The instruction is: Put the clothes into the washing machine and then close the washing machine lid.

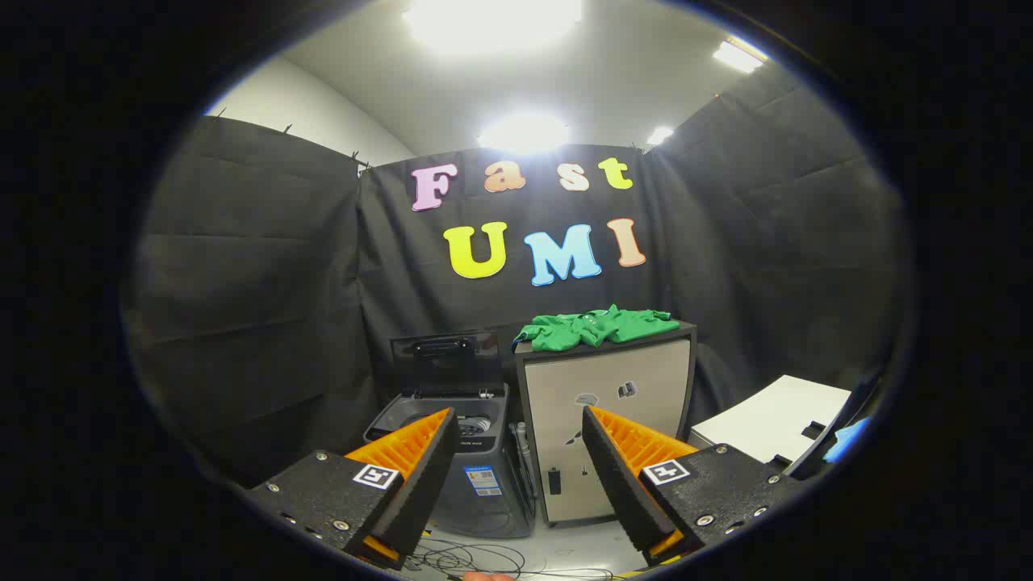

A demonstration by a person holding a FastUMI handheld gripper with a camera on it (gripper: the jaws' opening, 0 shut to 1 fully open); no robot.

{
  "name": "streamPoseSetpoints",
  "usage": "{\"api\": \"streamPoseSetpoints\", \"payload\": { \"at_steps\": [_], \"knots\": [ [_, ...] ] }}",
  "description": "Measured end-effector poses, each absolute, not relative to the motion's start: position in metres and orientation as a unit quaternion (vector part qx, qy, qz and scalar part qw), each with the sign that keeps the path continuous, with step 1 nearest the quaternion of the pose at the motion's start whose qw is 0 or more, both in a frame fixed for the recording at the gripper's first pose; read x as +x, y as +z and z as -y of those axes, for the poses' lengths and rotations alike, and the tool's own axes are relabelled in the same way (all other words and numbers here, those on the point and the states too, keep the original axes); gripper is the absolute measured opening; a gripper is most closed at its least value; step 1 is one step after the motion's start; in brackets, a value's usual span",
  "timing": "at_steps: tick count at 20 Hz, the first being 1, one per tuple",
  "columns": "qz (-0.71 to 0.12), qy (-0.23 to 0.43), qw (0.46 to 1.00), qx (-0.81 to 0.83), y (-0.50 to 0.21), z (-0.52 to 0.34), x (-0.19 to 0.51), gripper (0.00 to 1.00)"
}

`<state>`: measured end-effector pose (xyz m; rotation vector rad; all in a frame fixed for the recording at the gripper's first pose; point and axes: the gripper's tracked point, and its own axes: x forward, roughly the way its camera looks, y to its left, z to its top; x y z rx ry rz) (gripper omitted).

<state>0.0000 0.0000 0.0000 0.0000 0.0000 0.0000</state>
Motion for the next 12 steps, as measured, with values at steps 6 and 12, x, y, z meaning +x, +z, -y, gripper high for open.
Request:
{"api": "streamPoseSetpoints", "payload": {
  "at_steps": [6, 12],
  "knots": [
    [0.001, -0.004, 1.000, 0.000, -0.0019, 0.0030, -0.0022, 0.94],
    [-0.004, -0.003, 1.000, -0.010, -0.0046, 0.0007, -0.0036, 0.94]
  ]
}}
